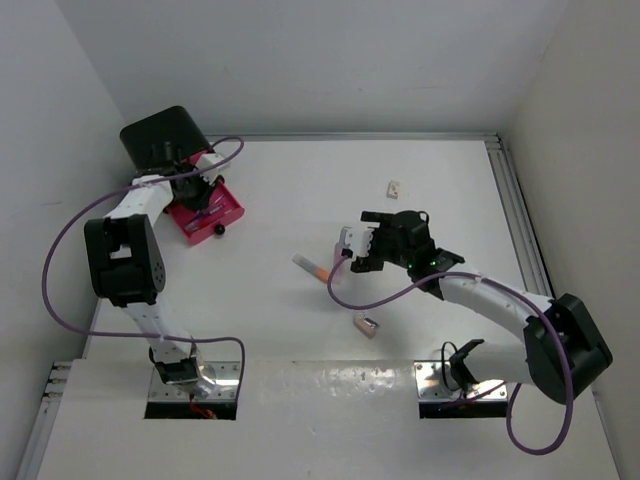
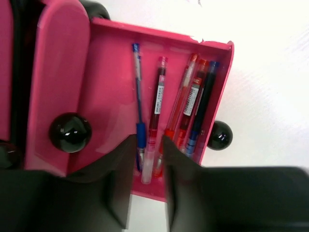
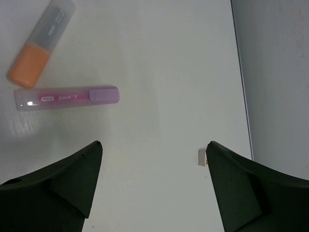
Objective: Sort the stationery into containers
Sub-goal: Place the stationery into the container, then close the drawer
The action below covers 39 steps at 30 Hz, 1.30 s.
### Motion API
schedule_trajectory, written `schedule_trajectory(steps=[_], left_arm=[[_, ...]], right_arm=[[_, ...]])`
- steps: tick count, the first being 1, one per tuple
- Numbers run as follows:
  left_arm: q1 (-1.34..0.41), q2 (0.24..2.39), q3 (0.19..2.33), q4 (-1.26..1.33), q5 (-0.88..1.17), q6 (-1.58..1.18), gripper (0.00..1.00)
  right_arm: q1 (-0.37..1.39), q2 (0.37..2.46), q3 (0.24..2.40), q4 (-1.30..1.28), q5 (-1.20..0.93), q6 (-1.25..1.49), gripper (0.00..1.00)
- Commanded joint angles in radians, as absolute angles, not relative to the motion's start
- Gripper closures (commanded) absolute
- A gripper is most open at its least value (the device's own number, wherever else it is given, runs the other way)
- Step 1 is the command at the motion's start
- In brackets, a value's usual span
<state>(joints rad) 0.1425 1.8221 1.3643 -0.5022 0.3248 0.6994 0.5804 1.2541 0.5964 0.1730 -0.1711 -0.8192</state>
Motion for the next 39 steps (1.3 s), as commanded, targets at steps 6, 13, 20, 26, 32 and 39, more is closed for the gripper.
schedule_trajectory(steps=[6,13,20,26,32,39], left_arm=[[0.029,1.582,1.235,-0.497,0.381,0.778,0.88],[-0.141,1.592,1.161,-0.532,0.172,0.733,0.93],[-0.227,1.693,1.187,-0.522,-0.023,0.716,0.94],[-0.25,1.775,1.198,-0.511,-0.098,0.724,0.95],[-0.27,1.815,1.174,-0.433,-0.213,0.745,0.96],[-0.253,1.87,1.221,-0.428,-0.313,0.762,0.95]], right_arm=[[0.545,1.292,0.704,0.152,-0.141,-0.678,0.17],[0.526,1.307,0.715,0.138,-0.138,-0.652,0.18],[0.512,1.316,0.726,0.124,-0.126,-0.629,0.18],[0.499,1.312,0.73,0.112,-0.109,-0.604,0.18],[0.485,1.307,0.733,0.1,-0.101,-0.583,0.18],[0.479,1.299,0.729,0.094,-0.107,-0.584,0.18]])
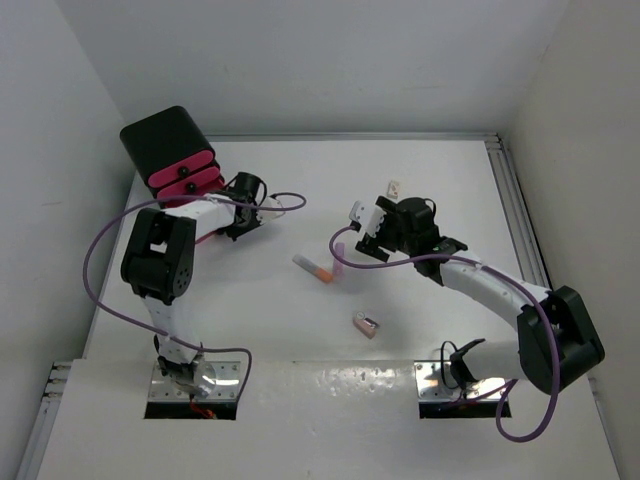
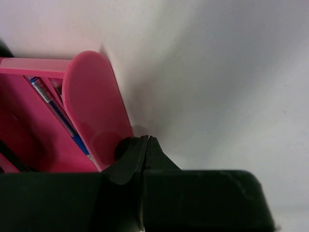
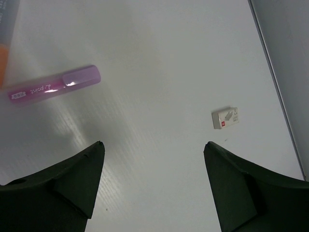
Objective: Sort the stationery into containers
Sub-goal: Close the drawer
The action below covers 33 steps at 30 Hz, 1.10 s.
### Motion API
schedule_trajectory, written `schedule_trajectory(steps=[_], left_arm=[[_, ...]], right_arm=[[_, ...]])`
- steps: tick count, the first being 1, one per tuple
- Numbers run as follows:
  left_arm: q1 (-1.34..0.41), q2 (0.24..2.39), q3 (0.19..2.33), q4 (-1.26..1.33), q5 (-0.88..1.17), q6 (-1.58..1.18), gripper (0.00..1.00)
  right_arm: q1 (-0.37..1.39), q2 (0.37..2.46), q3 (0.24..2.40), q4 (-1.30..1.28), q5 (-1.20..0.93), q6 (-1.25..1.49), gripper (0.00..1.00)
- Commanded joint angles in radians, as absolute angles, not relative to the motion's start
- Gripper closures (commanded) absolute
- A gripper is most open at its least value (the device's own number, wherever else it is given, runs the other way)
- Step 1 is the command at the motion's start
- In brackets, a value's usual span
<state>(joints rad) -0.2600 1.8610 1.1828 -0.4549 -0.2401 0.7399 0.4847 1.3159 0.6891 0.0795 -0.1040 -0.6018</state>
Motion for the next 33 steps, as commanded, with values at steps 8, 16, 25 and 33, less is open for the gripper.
schedule_trajectory(steps=[8,16,25,33], left_arm=[[-0.238,1.885,1.223,-0.354,-0.38,0.825,0.96],[-0.212,1.925,1.27,-0.314,-0.423,0.89,0.96],[-0.169,1.983,1.327,-0.276,-0.442,0.945,0.96],[-0.137,2.006,1.322,-0.173,-0.442,1.003,0.94]], right_arm=[[0.477,1.305,0.729,0.107,-0.117,-0.575,0.17],[0.477,1.318,0.732,0.109,-0.118,-0.566,0.17],[0.477,1.324,0.741,0.106,-0.112,-0.563,0.17],[0.477,1.331,0.75,0.1,-0.11,-0.557,0.16]])
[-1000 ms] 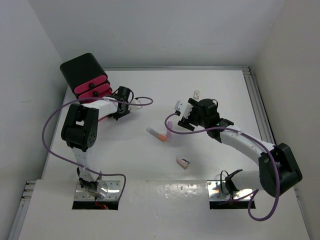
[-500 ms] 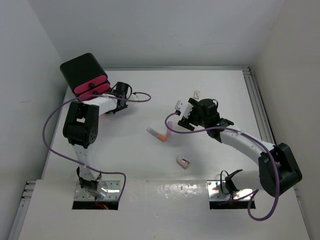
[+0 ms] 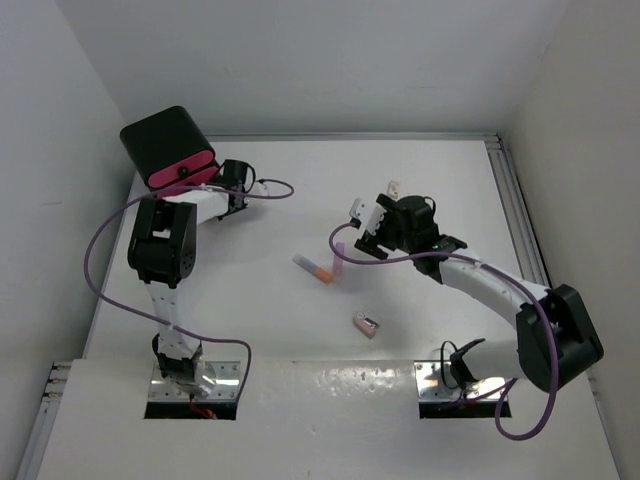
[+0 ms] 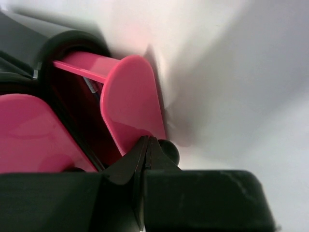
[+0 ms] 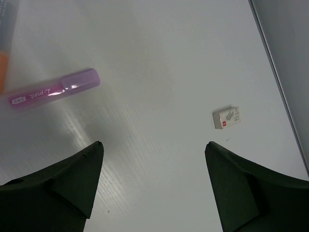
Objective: Sort the stationery into containers
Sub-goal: Close the drawer
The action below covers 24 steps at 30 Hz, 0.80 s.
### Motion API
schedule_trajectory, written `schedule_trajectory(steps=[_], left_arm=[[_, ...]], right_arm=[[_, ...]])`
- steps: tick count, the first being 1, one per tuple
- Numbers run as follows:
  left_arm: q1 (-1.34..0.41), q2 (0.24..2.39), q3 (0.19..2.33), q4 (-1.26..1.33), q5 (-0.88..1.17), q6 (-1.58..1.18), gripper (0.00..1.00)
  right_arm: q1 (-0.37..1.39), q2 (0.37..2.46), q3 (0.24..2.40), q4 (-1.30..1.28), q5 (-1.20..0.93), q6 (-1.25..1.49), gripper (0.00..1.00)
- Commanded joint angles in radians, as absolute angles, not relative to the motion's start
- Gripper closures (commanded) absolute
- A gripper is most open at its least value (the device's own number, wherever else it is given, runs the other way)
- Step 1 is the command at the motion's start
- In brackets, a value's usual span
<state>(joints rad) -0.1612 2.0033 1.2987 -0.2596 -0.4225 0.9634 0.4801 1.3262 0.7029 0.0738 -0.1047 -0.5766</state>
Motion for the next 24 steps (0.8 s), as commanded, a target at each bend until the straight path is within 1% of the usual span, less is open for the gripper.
schedule_trajectory(steps=[1,10,17,20,24], left_arm=[[-0.13,2.008,1.321,-0.166,-0.442,1.006,0.93],[-0.094,2.059,1.344,-0.057,-0.443,1.124,0.91],[-0.063,2.086,1.368,-0.02,-0.416,1.221,0.89],[-0.058,2.097,1.379,0.017,-0.413,1.25,0.87],[-0.057,2.097,1.379,0.015,-0.402,1.276,0.81]], right_arm=[[0.477,1.333,0.753,0.091,-0.109,-0.557,0.15],[0.477,1.345,0.769,0.078,-0.101,-0.555,0.14],[0.477,1.347,0.768,0.08,-0.089,-0.546,0.14],[0.477,1.351,0.769,0.083,-0.083,-0.535,0.14],[0.479,1.358,0.772,0.086,-0.075,-0.531,0.14]])
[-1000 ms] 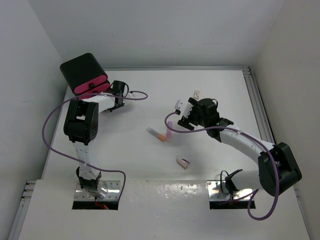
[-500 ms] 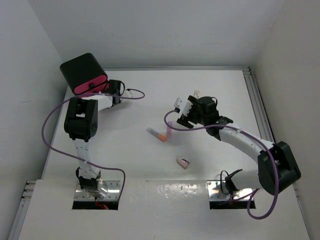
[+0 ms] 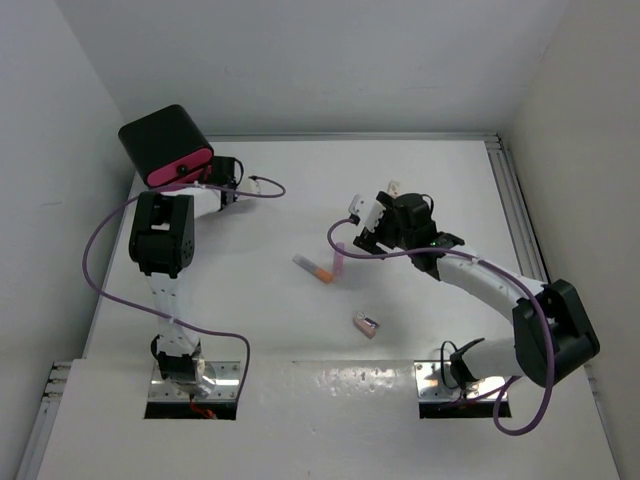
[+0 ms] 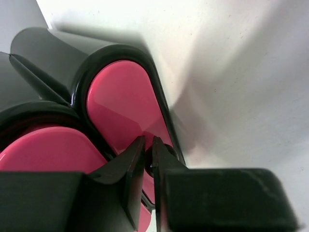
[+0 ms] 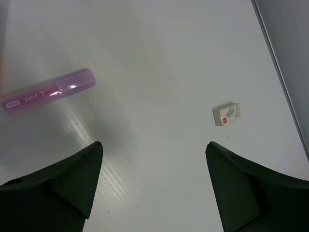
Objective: Sort the stationery into containers
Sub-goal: Close the drawer
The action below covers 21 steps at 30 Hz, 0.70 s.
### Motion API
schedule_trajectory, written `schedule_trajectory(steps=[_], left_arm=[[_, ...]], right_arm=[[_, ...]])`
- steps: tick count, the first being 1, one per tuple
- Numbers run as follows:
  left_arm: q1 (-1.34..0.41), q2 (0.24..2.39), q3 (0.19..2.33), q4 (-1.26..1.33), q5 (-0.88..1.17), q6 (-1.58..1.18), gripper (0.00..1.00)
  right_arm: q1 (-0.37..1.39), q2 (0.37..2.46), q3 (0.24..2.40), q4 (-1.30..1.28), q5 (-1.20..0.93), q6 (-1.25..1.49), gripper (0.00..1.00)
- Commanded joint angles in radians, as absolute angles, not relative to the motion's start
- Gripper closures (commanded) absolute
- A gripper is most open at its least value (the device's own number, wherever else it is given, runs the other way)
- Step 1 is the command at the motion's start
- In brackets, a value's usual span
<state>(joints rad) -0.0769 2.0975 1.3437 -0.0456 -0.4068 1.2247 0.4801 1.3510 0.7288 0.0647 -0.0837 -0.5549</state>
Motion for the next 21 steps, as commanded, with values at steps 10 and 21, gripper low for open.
schedule_trajectory(steps=[10,21], left_arm=[[-0.061,1.987,1.443,-0.42,-0.129,1.246,0.69],[-0.005,1.839,1.468,-0.716,-0.107,1.621,0.48]], right_arm=[[0.477,1.362,0.776,0.086,-0.078,-0.528,0.14],[0.508,1.361,0.767,0.094,-0.074,-0.505,0.15]])
